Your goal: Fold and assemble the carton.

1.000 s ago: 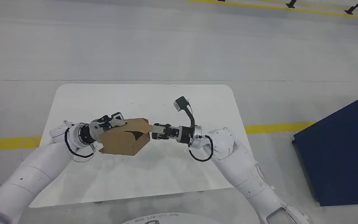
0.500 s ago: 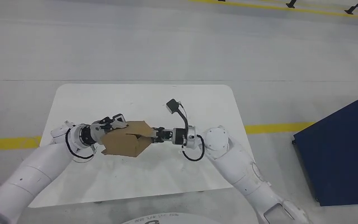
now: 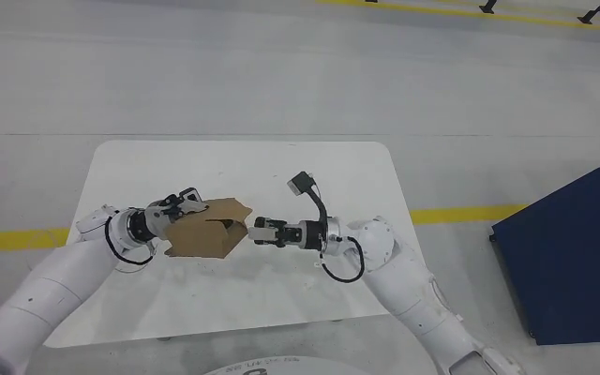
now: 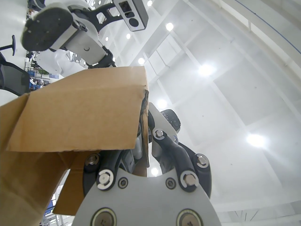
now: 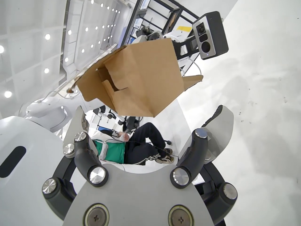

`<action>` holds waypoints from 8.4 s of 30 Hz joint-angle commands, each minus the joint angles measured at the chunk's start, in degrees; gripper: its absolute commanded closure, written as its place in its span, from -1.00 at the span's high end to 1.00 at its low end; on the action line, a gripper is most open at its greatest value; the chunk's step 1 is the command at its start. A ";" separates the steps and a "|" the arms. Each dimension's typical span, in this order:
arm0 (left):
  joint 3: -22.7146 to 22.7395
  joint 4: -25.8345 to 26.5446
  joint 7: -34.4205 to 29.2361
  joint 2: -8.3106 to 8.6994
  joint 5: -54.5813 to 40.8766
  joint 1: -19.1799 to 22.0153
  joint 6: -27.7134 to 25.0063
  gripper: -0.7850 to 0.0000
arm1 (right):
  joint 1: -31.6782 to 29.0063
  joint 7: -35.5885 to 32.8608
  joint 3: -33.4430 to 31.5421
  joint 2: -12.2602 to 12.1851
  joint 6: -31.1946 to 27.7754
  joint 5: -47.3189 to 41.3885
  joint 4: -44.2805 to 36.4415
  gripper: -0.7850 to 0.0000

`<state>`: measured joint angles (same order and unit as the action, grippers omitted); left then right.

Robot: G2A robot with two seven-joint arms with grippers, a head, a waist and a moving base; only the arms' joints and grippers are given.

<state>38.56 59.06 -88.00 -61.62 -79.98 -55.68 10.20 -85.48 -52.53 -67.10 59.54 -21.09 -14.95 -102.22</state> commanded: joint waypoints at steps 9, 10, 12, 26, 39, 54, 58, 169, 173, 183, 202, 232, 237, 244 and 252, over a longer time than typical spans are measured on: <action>-2.38 -3.49 0.00 -1.58 3.62 1.65 -3.68 -1.00 | -0.24 3.12 2.32 0.03 1.29 9.93 -1.46 1.00; -2.64 -3.53 0.00 -1.76 3.66 1.77 -3.51 -1.00 | -0.18 3.47 2.66 0.06 1.53 10.75 -1.54 1.00; -3.10 -3.97 0.00 -2.09 4.17 2.05 -3.76 -1.00 | -0.02 4.17 3.18 0.12 1.96 11.99 -1.59 1.00; -3.17 -6.59 0.00 -3.14 3.87 3.05 -4.56 -1.00 | -0.48 5.62 2.88 0.00 -0.98 10.80 -1.60 1.00; -3.05 -8.51 0.00 -4.05 5.03 3.52 -5.32 -1.00 | -0.58 6.16 3.23 -0.20 -0.20 12.78 -1.87 1.00; -2.28 -2.57 0.00 -3.33 4.47 2.02 -1.43 -1.00 | 1.99 9.65 5.84 0.49 6.59 14.64 -0.78 1.00; -2.04 -1.11 0.00 -2.64 4.12 1.47 -0.06 -1.00 | 2.08 9.67 5.87 0.50 6.82 14.70 -0.64 1.00; -3.93 -5.56 13.71 0.26 22.55 5.83 -16.50 -1.00 | -4.75 5.43 -5.59 -1.96 3.73 3.79 -2.33 0.94; -7.91 3.82 34.03 0.28 45.18 7.39 -9.37 -1.00 | -5.80 5.32 -6.51 -2.13 2.72 3.32 -2.84 0.95; -16.73 22.08 57.14 -3.26 73.07 11.26 28.15 -0.19 | -8.68 5.70 -8.40 -2.50 0.08 3.15 -4.20 0.96; -1.78 36.31 55.72 -0.70 66.77 3.07 24.68 1.00 | -8.43 4.56 -7.58 -2.66 1.02 3.72 -4.66 0.89; 30.98 34.11 39.48 5.60 27.94 -36.16 -14.55 1.00 | -0.69 7.54 -2.67 -1.52 6.97 3.67 -0.14 0.78; 24.02 31.40 42.07 3.64 25.46 -31.59 -12.28 1.00 | -1.39 7.31 -3.26 -1.62 6.13 3.34 -0.44 0.82; 17.03 25.91 50.33 1.02 31.82 -25.67 -17.28 1.00 | -2.39 7.25 -3.64 -1.73 5.40 3.61 -1.10 0.84; 17.55 21.56 53.22 -0.02 32.20 -25.24 -24.01 1.00 | -3.02 7.38 -3.78 -1.79 5.25 4.07 -1.67 0.85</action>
<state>55.25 80.94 -35.23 -61.79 -48.31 -80.24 -12.73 -88.46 -45.14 -70.89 57.76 -15.93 -10.87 -103.87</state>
